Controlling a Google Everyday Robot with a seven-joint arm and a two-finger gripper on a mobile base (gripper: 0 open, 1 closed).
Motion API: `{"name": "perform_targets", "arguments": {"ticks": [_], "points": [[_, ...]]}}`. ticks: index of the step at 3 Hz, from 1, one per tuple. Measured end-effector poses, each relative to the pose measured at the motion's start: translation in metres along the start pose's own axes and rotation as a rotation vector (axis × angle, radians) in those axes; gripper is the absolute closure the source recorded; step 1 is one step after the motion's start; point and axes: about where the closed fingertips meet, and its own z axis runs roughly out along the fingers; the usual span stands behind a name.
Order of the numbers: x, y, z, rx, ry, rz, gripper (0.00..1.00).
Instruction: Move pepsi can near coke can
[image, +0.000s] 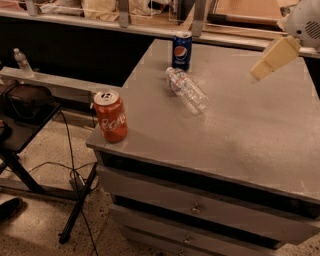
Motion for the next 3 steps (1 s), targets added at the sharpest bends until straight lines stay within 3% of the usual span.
{"name": "perform_targets", "arguments": {"ticks": [1, 2, 3], "points": [[-0.011, -0.017, 0.007, 0.039, -0.046, 0.031, 0.0], [-0.011, -0.017, 0.007, 0.039, -0.046, 0.031, 0.0], [-0.027, -0.021, 0.02, 0.009, -0.161, 0.076, 0.0]]}}
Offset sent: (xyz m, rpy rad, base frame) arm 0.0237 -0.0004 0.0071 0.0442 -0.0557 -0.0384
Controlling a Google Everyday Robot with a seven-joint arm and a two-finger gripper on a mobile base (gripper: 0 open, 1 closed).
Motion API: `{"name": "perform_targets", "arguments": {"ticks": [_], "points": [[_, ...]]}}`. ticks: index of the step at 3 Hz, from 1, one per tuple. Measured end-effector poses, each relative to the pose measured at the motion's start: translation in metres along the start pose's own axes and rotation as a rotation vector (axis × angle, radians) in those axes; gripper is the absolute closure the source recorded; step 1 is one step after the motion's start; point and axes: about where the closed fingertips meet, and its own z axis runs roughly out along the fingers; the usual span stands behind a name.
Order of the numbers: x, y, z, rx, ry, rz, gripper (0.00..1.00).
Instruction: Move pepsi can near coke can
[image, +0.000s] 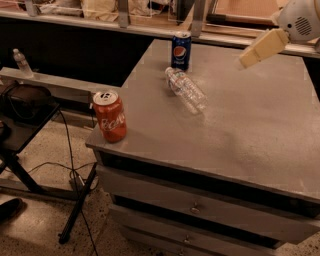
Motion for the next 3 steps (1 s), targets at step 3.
{"name": "perform_targets", "arguments": {"ticks": [3], "points": [[-0.101, -0.002, 0.056, -0.07, -0.53, 0.126, 0.0]]}}
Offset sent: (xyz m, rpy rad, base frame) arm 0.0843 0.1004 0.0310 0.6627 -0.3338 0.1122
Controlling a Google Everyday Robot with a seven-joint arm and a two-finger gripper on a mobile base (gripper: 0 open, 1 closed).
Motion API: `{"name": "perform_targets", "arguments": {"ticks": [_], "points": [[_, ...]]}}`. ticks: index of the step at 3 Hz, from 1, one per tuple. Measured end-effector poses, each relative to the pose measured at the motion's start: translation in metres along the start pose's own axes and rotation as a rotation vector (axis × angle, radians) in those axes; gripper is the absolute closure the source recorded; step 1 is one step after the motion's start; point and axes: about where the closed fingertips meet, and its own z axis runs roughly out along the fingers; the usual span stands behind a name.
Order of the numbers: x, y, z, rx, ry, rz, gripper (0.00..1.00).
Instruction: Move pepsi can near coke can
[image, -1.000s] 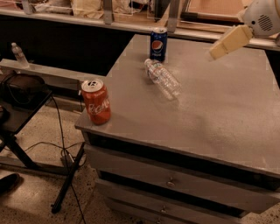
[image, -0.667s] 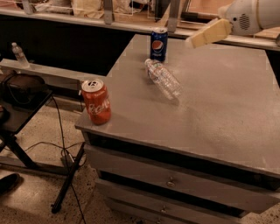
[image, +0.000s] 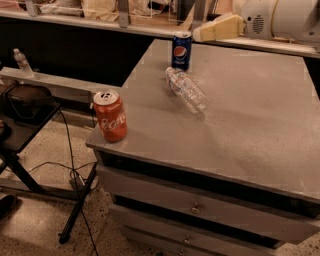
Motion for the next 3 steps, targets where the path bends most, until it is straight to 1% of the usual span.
{"name": "perform_targets", "arguments": {"ticks": [1, 2, 3], "points": [[0.007, 0.001, 0.001, 0.018, 0.003, 0.031, 0.0], [0.02, -0.002, 0.012, 0.07, -0.046, 0.05, 0.0], [0.027, -0.007, 0.026, 0.127, -0.132, 0.049, 0.0]]}}
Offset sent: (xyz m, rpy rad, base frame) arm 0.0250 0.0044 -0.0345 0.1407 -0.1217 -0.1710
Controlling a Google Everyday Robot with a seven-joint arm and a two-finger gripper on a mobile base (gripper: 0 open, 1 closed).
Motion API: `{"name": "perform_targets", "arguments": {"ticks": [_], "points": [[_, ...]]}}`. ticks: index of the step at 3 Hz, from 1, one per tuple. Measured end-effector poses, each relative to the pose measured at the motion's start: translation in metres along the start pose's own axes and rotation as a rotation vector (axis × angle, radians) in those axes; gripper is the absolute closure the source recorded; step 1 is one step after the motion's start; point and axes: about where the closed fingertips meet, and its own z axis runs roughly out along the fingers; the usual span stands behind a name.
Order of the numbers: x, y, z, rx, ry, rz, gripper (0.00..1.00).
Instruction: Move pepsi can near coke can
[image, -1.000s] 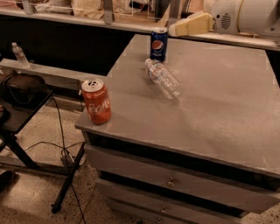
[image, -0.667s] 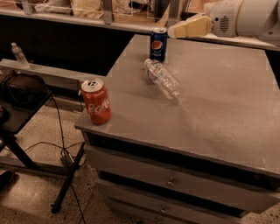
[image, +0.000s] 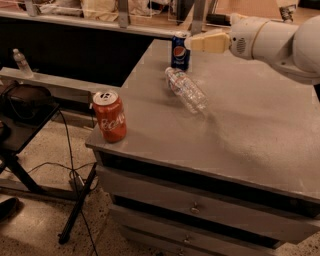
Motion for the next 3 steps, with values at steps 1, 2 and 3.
{"name": "perform_targets", "arguments": {"ticks": [1, 2, 3], "points": [[0.011, -0.007, 0.014, 0.024, -0.051, 0.001, 0.0], [0.03, -0.021, 0.036, 0.029, -0.074, -0.004, 0.0], [0.043, -0.03, 0.053, 0.029, -0.066, -0.019, 0.0]]}}
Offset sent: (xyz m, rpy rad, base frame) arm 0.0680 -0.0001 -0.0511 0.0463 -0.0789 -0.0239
